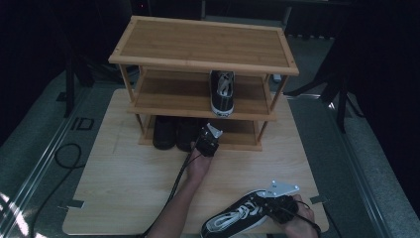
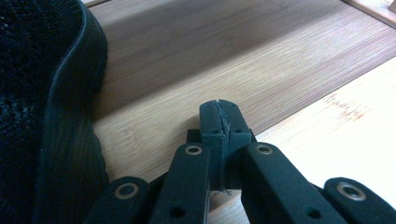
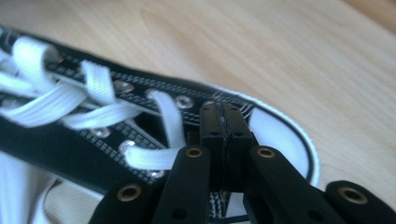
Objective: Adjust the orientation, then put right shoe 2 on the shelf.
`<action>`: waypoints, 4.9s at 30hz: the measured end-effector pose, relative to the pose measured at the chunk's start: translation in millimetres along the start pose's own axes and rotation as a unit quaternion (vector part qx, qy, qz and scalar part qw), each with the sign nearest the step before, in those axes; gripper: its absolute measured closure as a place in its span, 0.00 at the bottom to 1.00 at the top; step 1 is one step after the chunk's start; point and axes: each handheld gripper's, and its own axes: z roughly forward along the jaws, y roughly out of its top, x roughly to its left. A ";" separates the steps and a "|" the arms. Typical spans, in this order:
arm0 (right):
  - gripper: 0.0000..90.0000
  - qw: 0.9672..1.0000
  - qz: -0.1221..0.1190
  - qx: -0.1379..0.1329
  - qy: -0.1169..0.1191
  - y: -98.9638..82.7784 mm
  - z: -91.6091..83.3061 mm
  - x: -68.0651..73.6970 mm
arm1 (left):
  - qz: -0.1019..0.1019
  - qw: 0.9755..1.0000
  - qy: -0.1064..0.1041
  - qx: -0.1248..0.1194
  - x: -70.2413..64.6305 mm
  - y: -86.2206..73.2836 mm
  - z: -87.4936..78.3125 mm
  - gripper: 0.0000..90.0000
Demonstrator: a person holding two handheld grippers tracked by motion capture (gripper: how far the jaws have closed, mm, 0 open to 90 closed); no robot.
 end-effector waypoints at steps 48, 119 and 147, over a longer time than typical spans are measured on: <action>1.00 0.999 -0.001 -0.034 -0.040 68.3 55.9 -68.3 | -0.001 1.000 -0.001 0.000 0.2 0.0 0.1 1.00; 0.82 0.987 0.158 0.017 0.012 32.7 -4.1 -19.7 | 0.000 1.000 0.003 0.000 -0.7 0.1 0.0 1.00; 0.99 0.981 0.190 0.037 0.018 44.6 2.5 -40.1 | 0.000 1.000 0.002 0.000 -0.6 0.1 0.1 1.00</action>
